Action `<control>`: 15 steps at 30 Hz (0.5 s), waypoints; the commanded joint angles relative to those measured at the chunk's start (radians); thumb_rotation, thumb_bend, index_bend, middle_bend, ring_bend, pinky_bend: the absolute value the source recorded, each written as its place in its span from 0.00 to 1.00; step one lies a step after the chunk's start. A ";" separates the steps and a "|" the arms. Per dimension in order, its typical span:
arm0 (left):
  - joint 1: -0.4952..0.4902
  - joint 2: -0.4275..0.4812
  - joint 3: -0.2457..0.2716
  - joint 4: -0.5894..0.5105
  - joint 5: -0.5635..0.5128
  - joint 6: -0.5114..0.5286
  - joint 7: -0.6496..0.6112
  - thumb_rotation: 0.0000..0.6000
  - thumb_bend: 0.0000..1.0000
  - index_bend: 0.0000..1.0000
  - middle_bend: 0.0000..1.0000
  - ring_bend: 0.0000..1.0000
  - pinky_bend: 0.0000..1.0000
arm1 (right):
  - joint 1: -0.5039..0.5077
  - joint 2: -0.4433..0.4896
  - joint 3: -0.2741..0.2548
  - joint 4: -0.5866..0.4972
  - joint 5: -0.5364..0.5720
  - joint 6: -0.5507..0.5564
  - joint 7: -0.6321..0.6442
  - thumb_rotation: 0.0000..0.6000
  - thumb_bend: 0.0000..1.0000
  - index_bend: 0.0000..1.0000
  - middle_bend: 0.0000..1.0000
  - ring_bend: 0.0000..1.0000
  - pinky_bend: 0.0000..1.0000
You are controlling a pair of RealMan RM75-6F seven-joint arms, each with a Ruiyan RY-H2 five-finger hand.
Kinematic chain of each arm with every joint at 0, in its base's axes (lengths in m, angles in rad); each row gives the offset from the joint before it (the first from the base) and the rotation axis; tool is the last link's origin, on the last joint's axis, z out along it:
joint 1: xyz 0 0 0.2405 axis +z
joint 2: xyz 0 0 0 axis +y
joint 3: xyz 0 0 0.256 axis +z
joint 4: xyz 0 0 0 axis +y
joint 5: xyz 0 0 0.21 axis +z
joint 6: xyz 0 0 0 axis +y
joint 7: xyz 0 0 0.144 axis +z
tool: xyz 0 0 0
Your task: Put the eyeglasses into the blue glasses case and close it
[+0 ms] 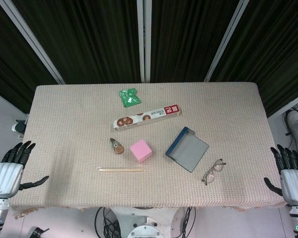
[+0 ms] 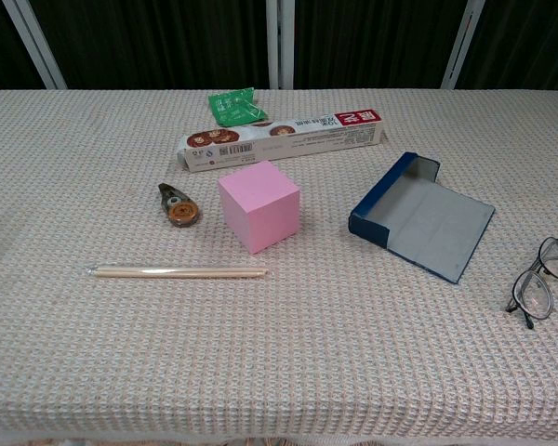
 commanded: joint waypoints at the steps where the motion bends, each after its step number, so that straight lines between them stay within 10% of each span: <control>1: -0.004 0.000 -0.001 -0.002 0.000 -0.006 -0.003 0.40 0.07 0.07 0.06 0.07 0.19 | 0.000 0.001 -0.001 -0.001 -0.002 -0.002 -0.002 1.00 0.14 0.00 0.00 0.00 0.00; 15: -0.019 -0.012 -0.008 0.002 -0.013 -0.029 -0.009 0.39 0.07 0.07 0.06 0.07 0.19 | 0.080 0.049 -0.024 -0.059 -0.034 -0.154 -0.098 1.00 0.15 0.00 0.00 0.00 0.00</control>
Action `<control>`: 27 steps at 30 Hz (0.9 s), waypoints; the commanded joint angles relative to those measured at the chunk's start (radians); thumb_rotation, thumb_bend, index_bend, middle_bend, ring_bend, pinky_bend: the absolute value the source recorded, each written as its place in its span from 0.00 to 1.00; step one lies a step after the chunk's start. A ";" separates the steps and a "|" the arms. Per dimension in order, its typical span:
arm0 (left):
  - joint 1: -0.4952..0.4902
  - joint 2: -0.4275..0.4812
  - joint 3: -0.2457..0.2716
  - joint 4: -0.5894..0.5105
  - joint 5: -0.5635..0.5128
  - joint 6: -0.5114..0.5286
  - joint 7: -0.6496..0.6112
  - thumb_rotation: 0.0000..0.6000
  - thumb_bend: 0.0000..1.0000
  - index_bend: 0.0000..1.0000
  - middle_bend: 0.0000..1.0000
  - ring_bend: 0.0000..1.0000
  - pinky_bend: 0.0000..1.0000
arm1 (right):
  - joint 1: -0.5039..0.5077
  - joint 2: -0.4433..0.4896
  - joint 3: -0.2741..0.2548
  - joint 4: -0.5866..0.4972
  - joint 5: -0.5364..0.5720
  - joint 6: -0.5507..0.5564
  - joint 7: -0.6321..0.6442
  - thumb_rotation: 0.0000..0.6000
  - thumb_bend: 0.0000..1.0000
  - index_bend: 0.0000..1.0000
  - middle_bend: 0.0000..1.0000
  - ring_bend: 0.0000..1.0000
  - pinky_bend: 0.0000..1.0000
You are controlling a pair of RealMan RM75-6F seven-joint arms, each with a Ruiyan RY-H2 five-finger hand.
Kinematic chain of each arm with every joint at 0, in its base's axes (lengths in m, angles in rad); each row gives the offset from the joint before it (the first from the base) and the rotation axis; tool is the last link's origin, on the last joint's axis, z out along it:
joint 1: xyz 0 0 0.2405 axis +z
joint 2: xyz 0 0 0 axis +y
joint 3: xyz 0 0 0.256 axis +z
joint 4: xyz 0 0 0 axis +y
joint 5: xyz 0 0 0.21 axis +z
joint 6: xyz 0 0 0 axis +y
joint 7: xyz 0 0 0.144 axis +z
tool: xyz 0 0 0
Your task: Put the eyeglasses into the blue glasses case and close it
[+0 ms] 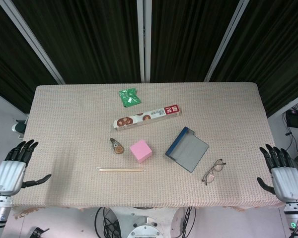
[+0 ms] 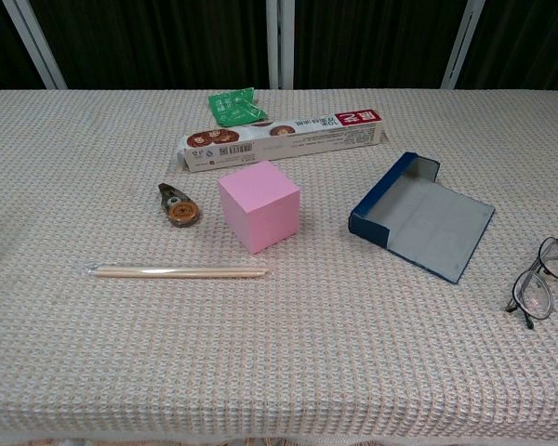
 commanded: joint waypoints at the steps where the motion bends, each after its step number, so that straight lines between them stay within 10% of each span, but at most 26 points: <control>1: -0.002 -0.001 -0.001 0.003 -0.001 -0.002 -0.001 0.40 0.07 0.07 0.06 0.07 0.19 | 0.054 0.032 -0.012 -0.049 0.003 -0.102 -0.113 1.00 0.15 0.00 0.00 0.00 0.00; 12: 0.001 -0.013 0.010 0.002 0.006 -0.002 0.013 0.40 0.07 0.07 0.06 0.07 0.19 | 0.290 0.023 -0.013 0.040 -0.040 -0.441 -0.279 1.00 0.18 0.05 0.00 0.00 0.00; 27: 0.004 0.010 0.013 -0.050 0.004 -0.003 0.046 0.40 0.07 0.07 0.06 0.07 0.19 | 0.340 -0.155 -0.072 0.258 -0.179 -0.372 -0.015 1.00 0.18 0.27 0.00 0.00 0.00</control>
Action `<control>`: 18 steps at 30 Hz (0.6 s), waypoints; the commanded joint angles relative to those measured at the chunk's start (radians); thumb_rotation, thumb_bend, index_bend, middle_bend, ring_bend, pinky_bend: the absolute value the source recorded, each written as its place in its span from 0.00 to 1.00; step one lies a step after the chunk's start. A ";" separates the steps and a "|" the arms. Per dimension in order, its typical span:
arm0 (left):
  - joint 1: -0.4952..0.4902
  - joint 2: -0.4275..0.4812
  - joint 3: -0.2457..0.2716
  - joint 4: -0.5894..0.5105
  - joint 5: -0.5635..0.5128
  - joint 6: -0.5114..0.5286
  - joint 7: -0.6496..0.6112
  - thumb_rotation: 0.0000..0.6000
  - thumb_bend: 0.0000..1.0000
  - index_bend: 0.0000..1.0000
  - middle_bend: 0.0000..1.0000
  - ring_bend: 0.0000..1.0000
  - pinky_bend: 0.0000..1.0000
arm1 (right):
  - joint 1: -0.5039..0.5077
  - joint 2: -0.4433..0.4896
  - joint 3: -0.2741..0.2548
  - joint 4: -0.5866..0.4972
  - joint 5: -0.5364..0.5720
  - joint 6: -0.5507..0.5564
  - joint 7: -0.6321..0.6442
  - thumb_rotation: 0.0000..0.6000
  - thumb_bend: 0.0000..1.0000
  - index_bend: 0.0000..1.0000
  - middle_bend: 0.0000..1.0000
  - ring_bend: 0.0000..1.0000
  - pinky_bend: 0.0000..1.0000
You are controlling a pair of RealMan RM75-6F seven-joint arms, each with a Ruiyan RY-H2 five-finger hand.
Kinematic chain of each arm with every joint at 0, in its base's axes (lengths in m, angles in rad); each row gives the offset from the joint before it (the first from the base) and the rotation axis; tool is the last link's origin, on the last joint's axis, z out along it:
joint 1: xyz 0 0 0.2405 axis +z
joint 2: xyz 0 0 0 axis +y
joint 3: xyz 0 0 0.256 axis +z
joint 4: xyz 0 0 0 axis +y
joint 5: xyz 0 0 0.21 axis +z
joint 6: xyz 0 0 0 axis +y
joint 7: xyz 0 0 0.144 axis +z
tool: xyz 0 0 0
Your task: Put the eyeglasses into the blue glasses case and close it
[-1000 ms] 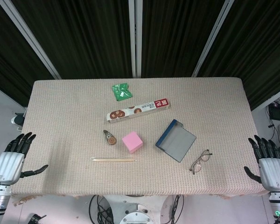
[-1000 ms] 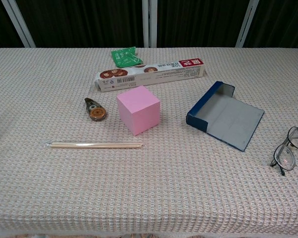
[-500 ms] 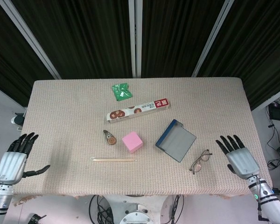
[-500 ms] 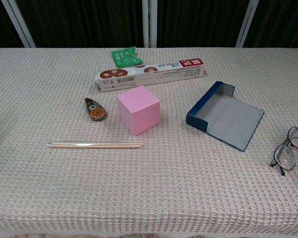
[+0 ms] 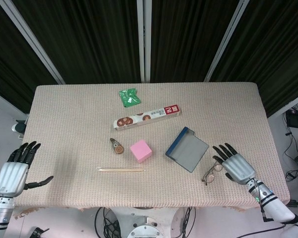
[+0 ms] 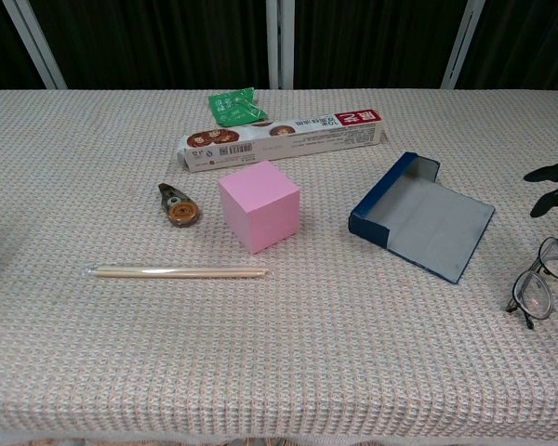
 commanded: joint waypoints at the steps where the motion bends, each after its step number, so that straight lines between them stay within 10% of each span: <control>1: -0.001 0.001 0.001 -0.001 -0.001 -0.003 0.001 0.41 0.07 0.07 0.06 0.07 0.19 | 0.010 -0.045 -0.016 0.054 -0.028 0.029 0.048 1.00 0.18 0.29 0.00 0.00 0.00; 18: 0.007 0.003 -0.002 0.013 -0.016 0.002 -0.001 0.58 0.07 0.07 0.06 0.07 0.19 | 0.030 -0.141 -0.029 0.157 -0.026 0.059 0.090 1.00 0.18 0.42 0.00 0.00 0.00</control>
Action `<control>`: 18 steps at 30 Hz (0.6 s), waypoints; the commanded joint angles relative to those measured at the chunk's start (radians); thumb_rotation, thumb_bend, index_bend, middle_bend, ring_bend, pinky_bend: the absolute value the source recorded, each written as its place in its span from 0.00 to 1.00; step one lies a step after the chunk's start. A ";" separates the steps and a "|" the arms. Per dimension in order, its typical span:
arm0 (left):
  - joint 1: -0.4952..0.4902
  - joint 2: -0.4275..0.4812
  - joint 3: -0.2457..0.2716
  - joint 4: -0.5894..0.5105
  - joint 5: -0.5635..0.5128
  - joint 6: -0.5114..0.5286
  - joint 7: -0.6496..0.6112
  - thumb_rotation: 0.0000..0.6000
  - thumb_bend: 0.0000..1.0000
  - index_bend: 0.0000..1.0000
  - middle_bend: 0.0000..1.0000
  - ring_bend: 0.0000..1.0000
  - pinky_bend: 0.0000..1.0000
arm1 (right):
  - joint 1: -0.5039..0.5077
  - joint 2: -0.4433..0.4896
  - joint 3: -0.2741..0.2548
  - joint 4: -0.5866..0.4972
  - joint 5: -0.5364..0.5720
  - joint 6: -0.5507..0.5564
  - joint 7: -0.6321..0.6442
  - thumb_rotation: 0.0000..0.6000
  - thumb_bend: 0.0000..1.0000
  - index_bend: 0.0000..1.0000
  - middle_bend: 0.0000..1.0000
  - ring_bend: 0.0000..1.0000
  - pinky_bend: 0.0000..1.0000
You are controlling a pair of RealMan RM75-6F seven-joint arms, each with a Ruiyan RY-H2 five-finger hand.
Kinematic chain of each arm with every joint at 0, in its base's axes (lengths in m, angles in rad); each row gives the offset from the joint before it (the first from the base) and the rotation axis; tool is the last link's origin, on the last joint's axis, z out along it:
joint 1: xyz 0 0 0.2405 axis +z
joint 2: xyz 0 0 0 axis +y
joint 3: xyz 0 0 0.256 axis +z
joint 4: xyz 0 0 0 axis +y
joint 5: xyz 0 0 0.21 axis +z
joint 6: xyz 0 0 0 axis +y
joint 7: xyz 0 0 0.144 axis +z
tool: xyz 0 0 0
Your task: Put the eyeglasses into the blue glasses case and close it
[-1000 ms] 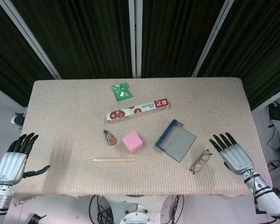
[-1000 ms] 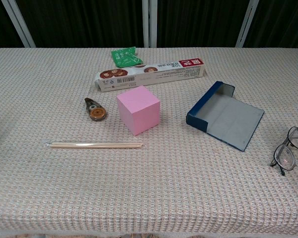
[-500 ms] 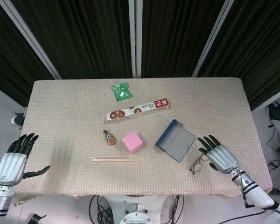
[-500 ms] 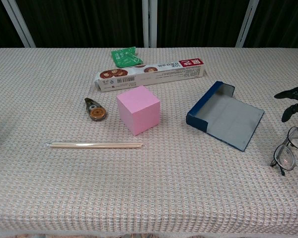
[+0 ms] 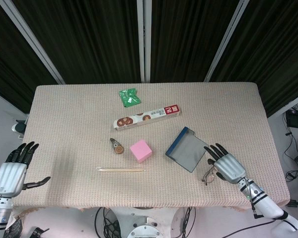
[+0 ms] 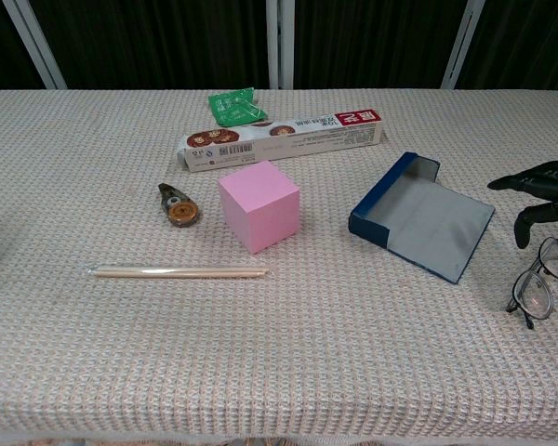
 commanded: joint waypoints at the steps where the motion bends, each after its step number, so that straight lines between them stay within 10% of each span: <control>1: 0.003 0.003 0.000 0.001 -0.004 0.000 -0.002 0.58 0.07 0.07 0.06 0.07 0.19 | 0.002 -0.019 -0.002 0.023 0.007 0.001 0.008 1.00 0.19 0.43 0.00 0.00 0.00; 18: 0.003 0.005 0.003 -0.006 -0.017 -0.016 0.013 0.76 0.07 0.07 0.06 0.07 0.19 | 0.013 -0.061 -0.014 0.072 0.023 0.014 0.078 1.00 0.21 0.52 0.00 0.00 0.00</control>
